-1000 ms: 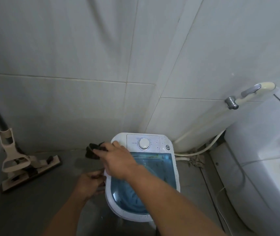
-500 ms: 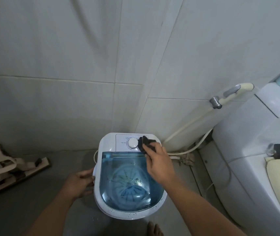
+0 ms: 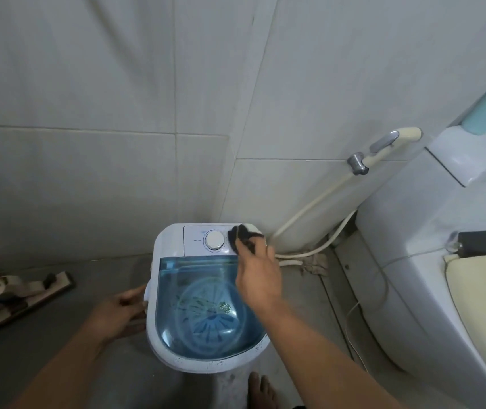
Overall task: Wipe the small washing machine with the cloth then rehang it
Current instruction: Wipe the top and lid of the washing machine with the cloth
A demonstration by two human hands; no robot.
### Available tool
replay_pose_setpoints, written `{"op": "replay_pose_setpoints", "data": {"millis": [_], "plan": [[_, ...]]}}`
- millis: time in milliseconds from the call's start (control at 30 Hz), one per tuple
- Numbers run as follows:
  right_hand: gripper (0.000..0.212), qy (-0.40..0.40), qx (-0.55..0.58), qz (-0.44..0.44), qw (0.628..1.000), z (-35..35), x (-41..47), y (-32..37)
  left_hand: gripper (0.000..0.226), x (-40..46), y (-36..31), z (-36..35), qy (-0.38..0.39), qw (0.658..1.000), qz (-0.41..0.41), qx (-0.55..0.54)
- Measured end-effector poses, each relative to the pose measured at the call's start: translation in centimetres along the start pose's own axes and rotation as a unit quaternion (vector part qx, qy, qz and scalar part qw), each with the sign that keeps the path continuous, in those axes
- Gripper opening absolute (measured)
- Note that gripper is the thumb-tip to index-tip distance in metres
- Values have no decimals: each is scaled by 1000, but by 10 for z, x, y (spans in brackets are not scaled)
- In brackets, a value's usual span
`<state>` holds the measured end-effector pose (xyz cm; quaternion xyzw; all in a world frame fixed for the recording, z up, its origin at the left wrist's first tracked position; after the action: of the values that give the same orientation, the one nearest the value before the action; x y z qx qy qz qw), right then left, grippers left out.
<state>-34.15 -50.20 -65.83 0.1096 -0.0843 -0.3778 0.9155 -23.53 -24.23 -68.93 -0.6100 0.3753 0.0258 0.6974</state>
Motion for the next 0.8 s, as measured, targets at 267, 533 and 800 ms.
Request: {"op": "replay_pose_setpoints", "data": {"millis": [267, 533, 800], "plan": [[43, 6, 113, -60, 992, 24, 31, -31, 42, -3, -3, -3, 5, 1000, -16, 11], [51, 75, -15, 130, 989, 9, -12, -4, 43, -6, -7, -1, 1, 1000, -10, 19], [46, 50, 50, -35, 997, 16, 43, -24, 41, -8, -8, -1, 0, 999, -21, 25]]}}
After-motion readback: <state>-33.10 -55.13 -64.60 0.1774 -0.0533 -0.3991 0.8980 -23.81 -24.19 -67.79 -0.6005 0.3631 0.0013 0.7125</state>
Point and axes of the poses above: each hand's wrist, its own x-axis towards the middle knuckle, its own z-axis out of the back of the hand, y = z × x, the point moved 3 cm from there along x, towards the middle knuckle, and after that the axes turned 13 degrees about -z, right-handed, at the moved point
